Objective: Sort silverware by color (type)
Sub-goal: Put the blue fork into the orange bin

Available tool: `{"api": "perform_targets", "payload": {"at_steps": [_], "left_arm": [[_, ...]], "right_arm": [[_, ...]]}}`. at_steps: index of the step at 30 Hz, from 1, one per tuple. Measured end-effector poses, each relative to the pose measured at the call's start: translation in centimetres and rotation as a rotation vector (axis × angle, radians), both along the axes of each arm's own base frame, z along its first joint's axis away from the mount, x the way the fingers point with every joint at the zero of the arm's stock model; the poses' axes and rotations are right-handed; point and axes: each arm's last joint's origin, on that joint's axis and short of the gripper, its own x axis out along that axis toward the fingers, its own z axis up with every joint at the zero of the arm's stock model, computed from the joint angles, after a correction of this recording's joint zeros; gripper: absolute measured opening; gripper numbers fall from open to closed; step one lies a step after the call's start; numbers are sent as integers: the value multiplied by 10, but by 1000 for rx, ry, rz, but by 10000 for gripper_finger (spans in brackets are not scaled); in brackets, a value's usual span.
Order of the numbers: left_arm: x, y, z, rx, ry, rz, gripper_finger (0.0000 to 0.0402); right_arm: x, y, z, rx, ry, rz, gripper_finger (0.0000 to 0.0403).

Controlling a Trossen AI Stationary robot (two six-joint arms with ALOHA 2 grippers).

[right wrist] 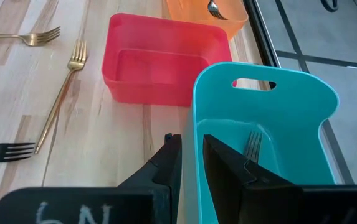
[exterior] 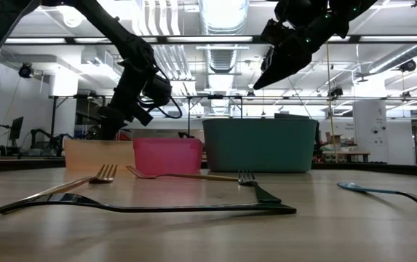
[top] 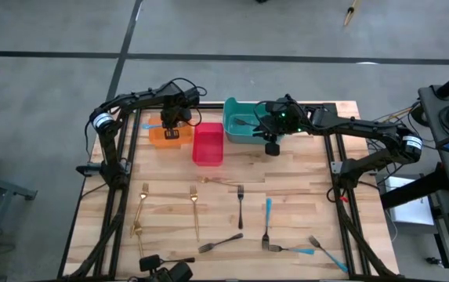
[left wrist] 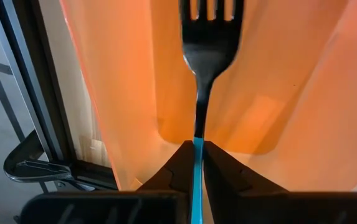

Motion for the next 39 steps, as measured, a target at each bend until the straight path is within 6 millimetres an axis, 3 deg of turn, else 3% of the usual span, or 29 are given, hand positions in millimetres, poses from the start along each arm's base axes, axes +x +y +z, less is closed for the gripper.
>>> {"api": "perform_targets", "payload": {"at_steps": [39], "left_arm": [[-1,-1,-3,7,0,27,20]], "right_arm": [[0,0,0,-1,-4,-1,57]]}}
